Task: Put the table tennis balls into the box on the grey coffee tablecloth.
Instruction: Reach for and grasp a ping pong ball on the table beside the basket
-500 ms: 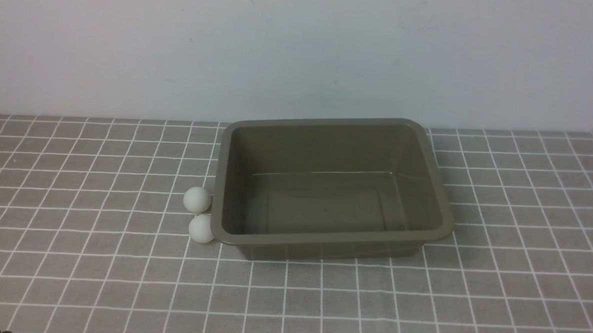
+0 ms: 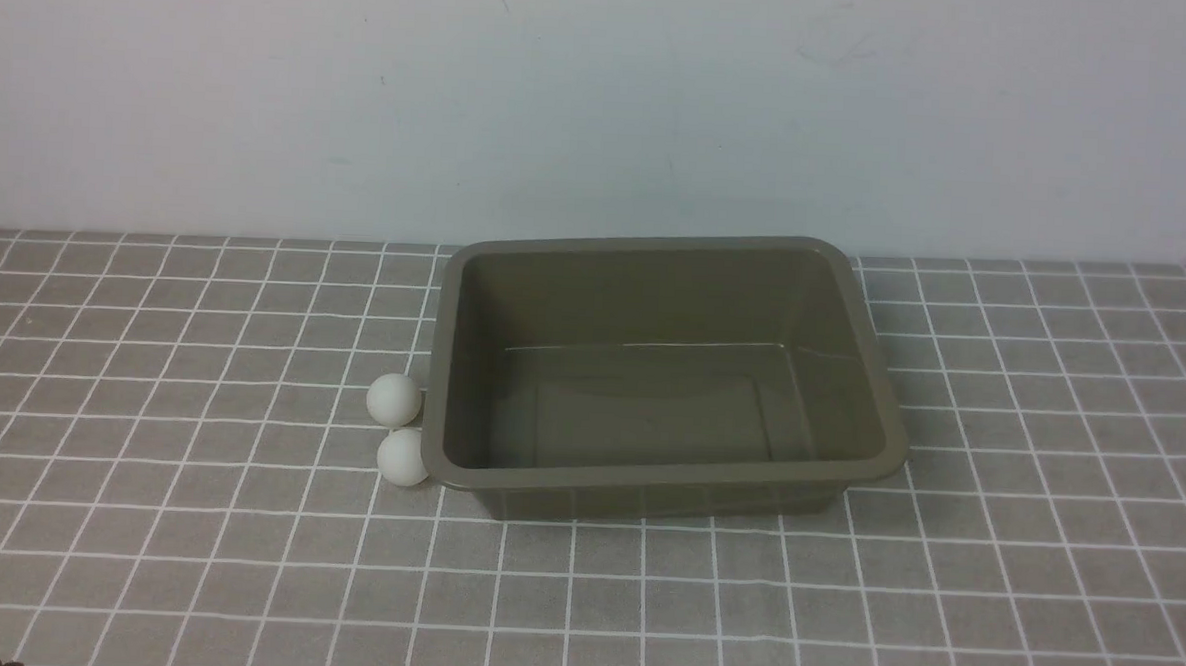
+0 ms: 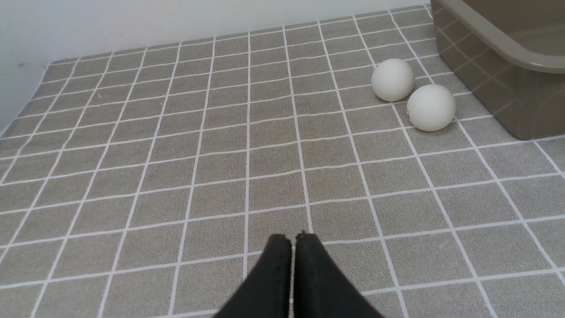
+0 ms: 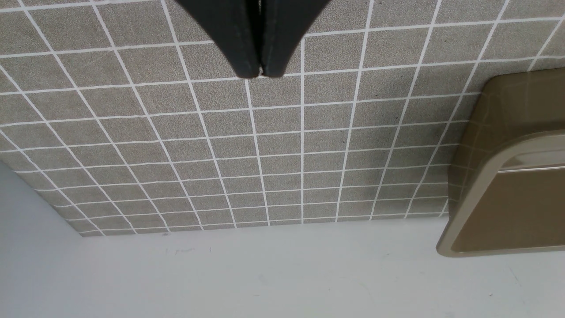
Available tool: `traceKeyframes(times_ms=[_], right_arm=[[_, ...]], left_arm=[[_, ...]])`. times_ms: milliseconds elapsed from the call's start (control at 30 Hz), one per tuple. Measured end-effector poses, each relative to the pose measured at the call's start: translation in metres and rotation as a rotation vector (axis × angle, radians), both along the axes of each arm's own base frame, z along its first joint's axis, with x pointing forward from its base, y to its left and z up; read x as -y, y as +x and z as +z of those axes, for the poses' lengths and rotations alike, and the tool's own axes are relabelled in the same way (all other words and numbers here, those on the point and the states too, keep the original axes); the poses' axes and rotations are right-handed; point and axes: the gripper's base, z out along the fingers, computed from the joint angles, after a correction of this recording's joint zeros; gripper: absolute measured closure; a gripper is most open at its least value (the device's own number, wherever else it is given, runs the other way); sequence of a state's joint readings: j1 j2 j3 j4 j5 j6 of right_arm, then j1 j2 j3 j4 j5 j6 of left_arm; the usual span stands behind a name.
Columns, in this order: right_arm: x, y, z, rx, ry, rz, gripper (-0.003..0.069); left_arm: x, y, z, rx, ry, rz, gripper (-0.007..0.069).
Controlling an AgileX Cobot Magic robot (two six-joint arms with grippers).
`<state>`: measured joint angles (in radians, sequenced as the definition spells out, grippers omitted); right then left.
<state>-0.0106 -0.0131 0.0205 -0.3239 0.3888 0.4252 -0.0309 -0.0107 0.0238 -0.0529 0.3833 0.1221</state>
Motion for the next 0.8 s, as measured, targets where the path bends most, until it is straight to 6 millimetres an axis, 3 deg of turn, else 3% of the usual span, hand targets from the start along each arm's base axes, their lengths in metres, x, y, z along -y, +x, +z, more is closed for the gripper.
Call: traceKeyframes(times_ms=[467, 733, 800], right_arm=[[0.000, 0.000, 0.000, 0.000, 0.000, 0.000, 0.0673], [0.000, 0.000, 0.000, 0.000, 0.000, 0.000, 0.0673], [0.000, 0.000, 0.000, 0.000, 0.000, 0.000, 0.0673]], left_arm=[[0.000, 0.000, 0.001, 0.012, 0.001, 0.001, 0.0629], [0.000, 0.005, 0.027, 0.292, -0.496, 0.071, 0.0629], [-0.009, 0.003, 0.044, 0.496, -0.666, 0.128, 0.0629]])
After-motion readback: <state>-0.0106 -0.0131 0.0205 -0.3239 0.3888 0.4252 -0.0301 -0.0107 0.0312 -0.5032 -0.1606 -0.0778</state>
